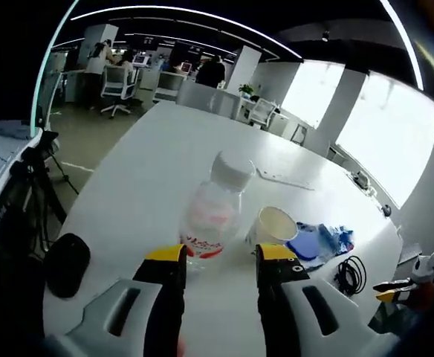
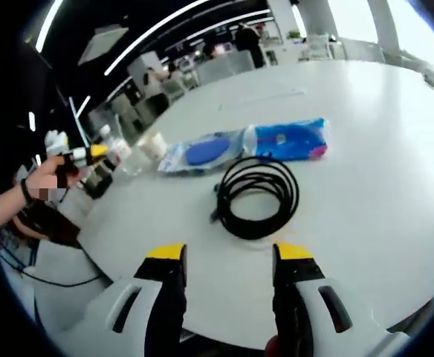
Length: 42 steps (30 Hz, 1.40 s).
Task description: Arrange the tabletop items into an orderly group along one side of the table until the central work area is clear of visible clutter.
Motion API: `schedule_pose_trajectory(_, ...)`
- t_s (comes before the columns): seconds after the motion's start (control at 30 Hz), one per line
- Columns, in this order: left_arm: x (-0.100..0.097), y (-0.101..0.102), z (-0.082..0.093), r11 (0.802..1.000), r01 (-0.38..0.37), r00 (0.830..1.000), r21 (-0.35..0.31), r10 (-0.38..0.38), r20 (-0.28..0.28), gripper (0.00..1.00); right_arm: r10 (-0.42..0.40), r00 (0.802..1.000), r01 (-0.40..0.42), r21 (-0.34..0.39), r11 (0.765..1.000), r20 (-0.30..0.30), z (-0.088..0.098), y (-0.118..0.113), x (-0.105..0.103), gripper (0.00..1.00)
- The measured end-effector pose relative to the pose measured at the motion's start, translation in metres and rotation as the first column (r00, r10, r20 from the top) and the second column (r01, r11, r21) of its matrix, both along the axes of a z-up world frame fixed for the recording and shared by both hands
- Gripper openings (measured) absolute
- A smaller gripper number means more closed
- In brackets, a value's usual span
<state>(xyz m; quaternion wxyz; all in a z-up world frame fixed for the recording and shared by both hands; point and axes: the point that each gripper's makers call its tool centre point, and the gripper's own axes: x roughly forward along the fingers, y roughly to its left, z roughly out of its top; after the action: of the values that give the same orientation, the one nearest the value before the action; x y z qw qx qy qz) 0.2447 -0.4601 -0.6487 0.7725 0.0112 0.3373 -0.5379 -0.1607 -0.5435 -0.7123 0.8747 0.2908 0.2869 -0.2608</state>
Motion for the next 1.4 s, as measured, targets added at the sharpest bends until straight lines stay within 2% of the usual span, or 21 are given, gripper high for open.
schedule_pose_trajectory(0.1,0.005,-0.005,-0.002,1.000,-0.010,1.000,0.005,0.010,0.001,0.38,-0.014,1.000,0.014,0.002,1.000,-0.003,0.000,0.001,-0.006,0.44)
schedule_pose_trajectory(0.2,0.010,-0.011,-0.005,0.999,-0.050,0.998,-0.007,0.049,-0.037,0.43,-0.033,0.999,0.033,0.017,0.999,0.000,0.000,0.001,-0.010,0.44)
schedule_pose_trajectory(0.3,0.012,-0.016,-0.007,0.998,-0.063,0.997,-0.007,0.063,-0.040,0.45,-0.040,0.999,0.040,0.013,0.999,-0.002,0.001,0.002,-0.014,0.43)
schedule_pose_trajectory(0.67,0.020,-0.026,-0.017,0.998,-0.060,0.998,0.008,0.060,-0.033,0.43,-0.086,0.996,0.086,-0.002,0.996,0.017,0.012,-0.006,-0.023,0.43)
schedule_pose_trajectory(1.13,0.011,-0.037,-0.016,0.999,-0.046,0.999,-0.009,0.046,-0.028,0.42,-0.051,0.999,0.051,0.002,0.999,0.014,0.010,-0.002,-0.012,0.47)
schedule_pose_trajectory(1.4,0.003,-0.049,-0.016,0.999,-0.050,0.998,-0.004,0.050,-0.035,0.42,-0.045,0.999,0.045,-0.003,0.999,0.009,0.010,-0.002,-0.014,0.46)
